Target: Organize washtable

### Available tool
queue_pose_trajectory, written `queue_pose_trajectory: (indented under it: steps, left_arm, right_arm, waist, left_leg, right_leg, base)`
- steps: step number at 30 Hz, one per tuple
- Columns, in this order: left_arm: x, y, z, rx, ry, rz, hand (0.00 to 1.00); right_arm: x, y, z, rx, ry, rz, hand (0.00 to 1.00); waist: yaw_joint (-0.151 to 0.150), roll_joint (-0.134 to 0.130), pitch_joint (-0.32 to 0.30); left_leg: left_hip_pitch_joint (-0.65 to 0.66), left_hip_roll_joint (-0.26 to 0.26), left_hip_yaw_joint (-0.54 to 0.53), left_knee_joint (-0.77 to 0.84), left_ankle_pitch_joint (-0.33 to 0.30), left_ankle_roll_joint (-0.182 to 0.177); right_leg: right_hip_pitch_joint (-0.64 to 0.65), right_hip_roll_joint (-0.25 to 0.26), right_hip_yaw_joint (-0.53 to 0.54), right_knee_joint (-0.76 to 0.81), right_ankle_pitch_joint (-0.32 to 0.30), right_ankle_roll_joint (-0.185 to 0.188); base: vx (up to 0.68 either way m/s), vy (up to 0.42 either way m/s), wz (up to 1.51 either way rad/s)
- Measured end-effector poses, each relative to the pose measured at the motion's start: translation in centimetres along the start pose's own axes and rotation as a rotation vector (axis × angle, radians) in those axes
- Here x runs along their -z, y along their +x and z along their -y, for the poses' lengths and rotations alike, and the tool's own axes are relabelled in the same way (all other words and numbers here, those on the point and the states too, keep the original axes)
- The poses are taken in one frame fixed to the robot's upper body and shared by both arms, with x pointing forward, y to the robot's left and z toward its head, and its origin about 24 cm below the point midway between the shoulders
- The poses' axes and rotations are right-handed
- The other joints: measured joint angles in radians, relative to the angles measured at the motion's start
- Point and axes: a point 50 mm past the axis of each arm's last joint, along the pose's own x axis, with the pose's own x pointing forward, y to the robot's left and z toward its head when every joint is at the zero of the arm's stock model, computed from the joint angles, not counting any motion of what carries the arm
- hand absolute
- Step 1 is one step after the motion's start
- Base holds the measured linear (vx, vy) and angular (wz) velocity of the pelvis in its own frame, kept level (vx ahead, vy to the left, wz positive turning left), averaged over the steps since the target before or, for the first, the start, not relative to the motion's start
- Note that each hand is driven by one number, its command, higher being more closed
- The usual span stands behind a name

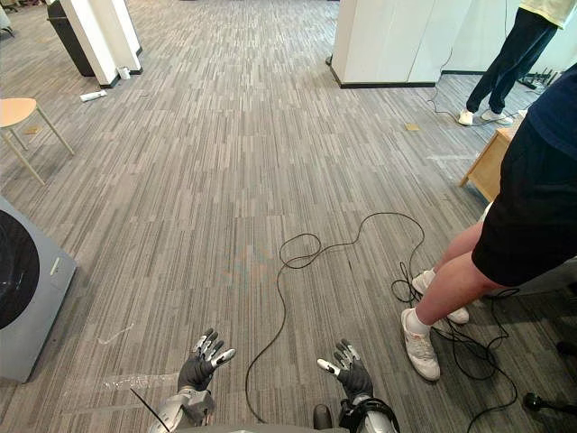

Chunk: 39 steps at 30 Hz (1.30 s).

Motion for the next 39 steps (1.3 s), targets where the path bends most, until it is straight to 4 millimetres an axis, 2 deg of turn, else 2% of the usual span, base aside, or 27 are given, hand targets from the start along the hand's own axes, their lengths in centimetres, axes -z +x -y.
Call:
queue_pose_trajectory:
  steps: [11, 13, 16, 18, 19, 20, 21, 22, 23, 24, 25, 27, 28, 29, 30, 31, 32, 33, 34, 35, 36, 37, 38, 39]
  left_arm:
    - [0.4, -0.1, -1.0, -0.074, 0.003, -0.019, 0.00]
    - [0.4, -0.1, -1.2, -0.095, 0.003, -0.018, 0.00]
    - [0.2, 0.0, -1.1, -0.099, 0.005, -0.012, 0.00]
    - [-0.1, 0.1, -0.7, -0.089, 0.010, -0.001, 0.00]
    - [-0.3, 0.1, -0.6, -0.085, 0.014, 0.006, 0.00]
    - [-0.6, 0.2, -0.5, -0.075, 0.021, 0.021, 0.00]
    - [-1.1, 0.4, -0.3, -0.064, 0.029, 0.036, 0.00]
    - [-1.3, 0.5, -0.1, -0.054, 0.033, 0.045, 0.00]
    - [-1.5, 0.5, -0.2, -0.050, 0.057, 0.045, 0.00]
    - [-1.7, 0.6, -0.3, -0.041, 0.072, 0.048, 0.00]
    - [-2.2, 1.0, 0.0, -0.006, 0.106, 0.059, 0.00]
    - [-2.8, 1.5, 0.8, 0.045, 0.133, 0.072, 0.00]
    - [-3.3, 2.1, 1.7, 0.075, 0.134, 0.091, 0.00]
    - [-3.5, 2.2, 2.0, 0.084, 0.131, 0.097, 0.00]
    - [-3.7, 2.4, 2.3, 0.091, 0.122, 0.106, 0.00]
    - [-3.7, 2.4, 2.4, 0.094, 0.123, 0.108, 0.00]
    - [-3.3, 2.4, 2.8, 0.104, 0.111, 0.096, 0.00]
    - [-3.1, 2.7, 3.7, 0.131, 0.107, 0.085, 0.00]
    - [-3.0, 2.7, 4.2, 0.150, 0.105, 0.084, 0.00]
    - [-3.0, 3.0, 5.9, 0.196, 0.087, 0.087, 0.00]
    - [-2.8, 3.0, 6.0, 0.195, 0.081, 0.081, 0.00]
    - [-2.2, 2.7, 5.8, 0.187, 0.067, 0.066, 0.00]
    - [-1.9, 2.4, 6.0, 0.202, 0.046, 0.059, 0.00]
    - [-2.0, 2.4, 5.9, 0.201, 0.046, 0.061, 0.00]
  right_arm:
    - [0.5, 0.0, 0.4, 0.047, 0.042, -0.020, 0.00]
    - [0.5, 0.1, 0.4, 0.056, 0.054, -0.020, 0.00]
    - [-0.6, 0.9, 0.3, 0.058, 0.074, 0.015, 0.00]
    - [-1.2, 1.1, 0.4, 0.069, 0.080, 0.040, 0.00]
    - [-1.3, 1.1, 0.5, 0.074, 0.082, 0.044, 0.00]
    - [-1.5, 1.0, 0.6, 0.084, 0.082, 0.055, 0.00]
    - [-1.6, 0.8, 0.6, 0.083, 0.082, 0.066, 0.00]
    - [-1.8, 0.9, 0.4, 0.076, 0.083, 0.072, 0.00]
    - [-1.4, 0.6, 0.4, 0.082, 0.090, 0.062, 0.00]
    - [-1.2, 0.5, 0.4, 0.084, 0.092, 0.060, 0.00]
    - [-1.1, 0.3, 0.6, 0.092, 0.093, 0.058, 0.00]
    - [-1.3, 0.3, 0.9, 0.101, 0.093, 0.065, 0.00]
    - [-1.4, 0.3, 1.0, 0.101, 0.070, 0.065, 0.00]
    - [-1.5, 0.3, 1.0, 0.097, 0.056, 0.065, 0.00]
    - [-1.8, 0.4, 0.8, 0.085, 0.039, 0.075, 0.00]
    - [-1.9, 0.4, 0.6, 0.078, 0.039, 0.082, 0.00]
    - [-2.2, 0.4, 0.8, 0.077, 0.027, 0.088, 0.00]
    - [-3.4, 1.0, 0.7, 0.064, 0.006, 0.119, 0.00]
    - [-3.9, 1.3, 0.7, 0.060, 0.000, 0.135, 0.00]
    - [-4.6, 1.4, 1.0, 0.056, -0.025, 0.149, 0.00]
    - [-4.6, 1.4, 1.1, 0.052, -0.040, 0.143, 0.00]
    - [-4.5, 1.4, 0.9, 0.042, -0.047, 0.137, 0.00]
    - [-4.5, 1.3, 0.8, 0.042, -0.045, 0.144, 0.00]
    - [-4.9, 1.5, 0.6, 0.036, -0.046, 0.155, 0.00]
  waist:
    - [0.002, -0.013, 0.016]
    - [0.011, -0.017, 0.028]
    - [0.027, -0.016, 0.054]
    - [0.025, -0.015, 0.076]
    - [0.025, -0.010, 0.080]
    - [0.023, -0.026, 0.094]
    - [0.020, -0.017, 0.117]
    - [0.012, -0.014, 0.139]
    - [0.000, -0.004, 0.145]
    - [-0.004, -0.001, 0.145]
    - [-0.007, -0.007, 0.152]
    - [-0.012, -0.006, 0.167]
    - [-0.019, 0.003, 0.184]
    - [-0.025, 0.011, 0.190]
    - [-0.040, 0.027, 0.201]
    - [-0.046, 0.025, 0.199]
    - [-0.053, 0.048, 0.197]
    - [-0.045, 0.089, 0.199]
    - [-0.039, 0.104, 0.205]
    - [-0.050, 0.105, 0.219]
    - [-0.055, 0.097, 0.232]
    - [-0.038, 0.116, 0.224]
    - [-0.011, 0.148, 0.228]
    - [0.000, 0.145, 0.230]
  left_leg:
    - [-0.007, -0.001, 0.014, -0.003, 0.000, -0.001]
    - [-0.004, 0.000, 0.022, 0.001, 0.000, -0.001]
    - [-0.027, 0.006, 0.045, 0.039, -0.036, 0.011]
    - [-0.027, 0.001, 0.047, 0.079, -0.089, 0.029]
    - [-0.016, -0.001, 0.045, 0.080, -0.097, 0.034]
    - [0.004, -0.011, 0.036, 0.075, -0.111, 0.050]
    - [0.036, -0.017, 0.029, 0.072, -0.120, 0.066]
    - [0.057, -0.015, 0.022, 0.074, -0.127, 0.069]
    - [0.069, 0.000, 0.004, 0.086, -0.152, 0.066]
    - [0.072, 0.006, -0.006, 0.092, -0.163, 0.061]
    - [0.078, 0.014, -0.027, 0.093, -0.188, 0.056]
    - [0.102, 0.016, -0.049, 0.080, -0.203, 0.043]
    - [0.168, 0.019, -0.071, 0.039, -0.210, 0.017]
    - [0.200, 0.027, -0.075, 0.017, -0.215, 0.004]
    - [0.263, 0.047, -0.085, -0.005, -0.231, -0.025]
    - [0.282, 0.047, -0.083, 0.003, -0.237, -0.044]
    - [0.299, 0.070, -0.083, 0.042, -0.256, -0.082]
    - [0.281, 0.110, -0.064, 0.141, -0.240, -0.151]
    - [0.253, 0.120, -0.049, 0.215, -0.205, -0.200]
    - [0.163, 0.123, -0.009, 0.449, 0.022, -0.165]
    - [0.132, 0.138, 0.011, 0.537, 0.164, -0.132]
    - [0.107, 0.174, 0.024, 0.639, 0.292, -0.100]
    - [-0.008, 0.286, 0.075, 0.995, 0.149, -0.055]
    - [-0.055, 0.304, 0.089, 1.066, 0.097, -0.024]
  right_leg:
    - [-0.014, -0.013, -0.012, 0.000, -0.002, -0.002]
    - [-0.015, -0.016, -0.019, 0.002, -0.008, -0.004]
    - [-0.052, -0.035, -0.102, 0.081, -0.054, -0.007]
    - [-0.113, -0.061, -0.134, 0.253, -0.154, -0.046]
    - [-0.122, -0.073, -0.144, 0.303, -0.182, -0.064]
    - [-0.158, -0.094, -0.152, 0.429, -0.225, -0.111]
    - [-0.237, -0.124, -0.168, 0.630, -0.218, -0.123]
    - [-0.292, -0.124, -0.169, 0.738, -0.217, -0.138]
    - [-0.340, -0.106, -0.162, 0.774, -0.271, -0.098]
    - [-0.361, -0.097, -0.159, 0.754, -0.280, -0.083]
    - [-0.399, -0.074, -0.156, 0.628, -0.269, -0.059]
    - [-0.414, -0.064, -0.165, 0.428, -0.213, -0.012]
    - [-0.410, -0.059, -0.204, 0.244, -0.139, 0.014]
    - [-0.412, -0.057, -0.224, 0.211, -0.126, 0.012]
    - [-0.420, -0.049, -0.255, 0.199, -0.110, -0.009]
    - [-0.431, -0.045, -0.259, 0.207, -0.097, -0.016]
    - [-0.448, -0.032, -0.216, 0.294, 0.044, -0.069]
    - [-0.476, -0.020, -0.220, 0.433, 0.024, -0.079]
    - [-0.475, -0.022, -0.223, 0.475, -0.011, -0.080]
    - [-0.469, -0.070, -0.246, 0.623, -0.096, -0.120]
    - [-0.455, -0.072, -0.263, 0.668, -0.141, -0.102]
    - [-0.390, -0.030, -0.274, 0.610, -0.161, -0.079]
    - [-0.230, 0.039, -0.276, 0.505, -0.223, -0.124]
    - [-0.197, 0.050, -0.267, 0.492, -0.237, -0.138]
  base:
    - [0.00, 0.000, 0.00]
    - [0.00, -0.003, -0.11]
    - [-0.02, 0.022, -0.20]
    - [0.04, 0.080, -0.01]
    - [0.11, 0.097, 0.09]
    - [0.15, 0.086, 0.14]
    - [0.15, 0.086, 0.17]
    - [0.23, 0.080, 0.17]
    - [0.16, 0.042, 0.21]
    - [0.35, 0.047, 0.31]
    - [0.39, 0.010, 0.32]
    - [0.51, -0.012, 0.41]
    - [0.63, -0.057, 0.47]
    - [0.84, -0.095, 0.64]
    - [0.60, -0.081, 0.50]
    - [0.82, -0.141, 0.54]
    - [0.84, -0.147, 0.25]
    - [1.00, -0.187, 0.16]
    - [0.82, -0.202, 0.24]
    - [0.64, -0.230, 0.40]
    - [0.75, -0.357, 0.25]
    - [0.83, -0.437, -0.41]
    - [0.81, -0.364, -0.77]
    - [0.68, -0.208, -0.85]
